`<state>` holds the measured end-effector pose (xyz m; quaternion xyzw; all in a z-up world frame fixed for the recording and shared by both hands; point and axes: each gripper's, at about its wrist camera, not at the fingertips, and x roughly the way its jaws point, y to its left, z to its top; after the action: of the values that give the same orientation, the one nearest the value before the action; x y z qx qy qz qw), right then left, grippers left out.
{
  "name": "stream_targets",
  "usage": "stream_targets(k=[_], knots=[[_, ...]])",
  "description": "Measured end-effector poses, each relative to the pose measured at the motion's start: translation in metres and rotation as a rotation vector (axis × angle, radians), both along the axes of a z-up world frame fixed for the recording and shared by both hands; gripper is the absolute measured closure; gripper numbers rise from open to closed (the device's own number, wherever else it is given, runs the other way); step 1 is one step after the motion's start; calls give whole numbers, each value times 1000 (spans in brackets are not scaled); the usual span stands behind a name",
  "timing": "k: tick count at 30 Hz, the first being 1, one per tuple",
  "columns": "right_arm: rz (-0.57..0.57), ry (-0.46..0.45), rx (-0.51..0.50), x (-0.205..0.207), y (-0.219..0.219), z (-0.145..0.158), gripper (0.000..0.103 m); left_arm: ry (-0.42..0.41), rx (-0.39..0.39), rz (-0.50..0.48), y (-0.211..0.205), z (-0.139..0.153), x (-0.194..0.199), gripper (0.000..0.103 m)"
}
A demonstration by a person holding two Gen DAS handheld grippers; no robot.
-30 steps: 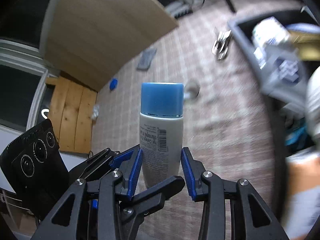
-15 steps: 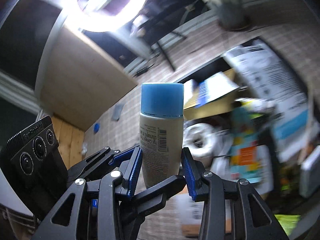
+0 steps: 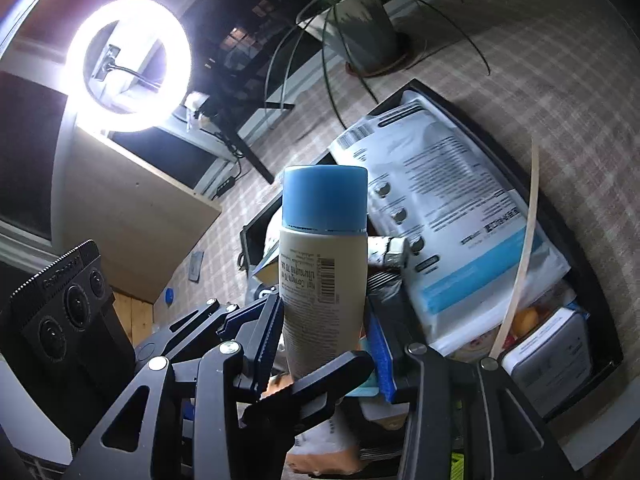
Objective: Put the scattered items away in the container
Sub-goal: 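Carry the bottle to the black tray and open the right tool, then move the right tool toward the metal clip while the left tool approaches the metal spoon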
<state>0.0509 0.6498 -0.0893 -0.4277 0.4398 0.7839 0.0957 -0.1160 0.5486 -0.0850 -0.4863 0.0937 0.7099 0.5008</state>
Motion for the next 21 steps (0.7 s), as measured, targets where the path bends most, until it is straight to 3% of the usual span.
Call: stream_targets(k=[4,7,14,21], knots=[[3,-32,-11,-3,2,-5,61,2,-22,-17,0,-2,-2,29],[3,-40,6,-5,2,-7,53,20,-17,-10,-7,2,-2,28],[-9,-49,40,-5,2,-5,52,45,-4,22,-36,14,-4,28],[16,-13,69,-12,-12,11,52,92,-15,90,-93,20,-12,28]])
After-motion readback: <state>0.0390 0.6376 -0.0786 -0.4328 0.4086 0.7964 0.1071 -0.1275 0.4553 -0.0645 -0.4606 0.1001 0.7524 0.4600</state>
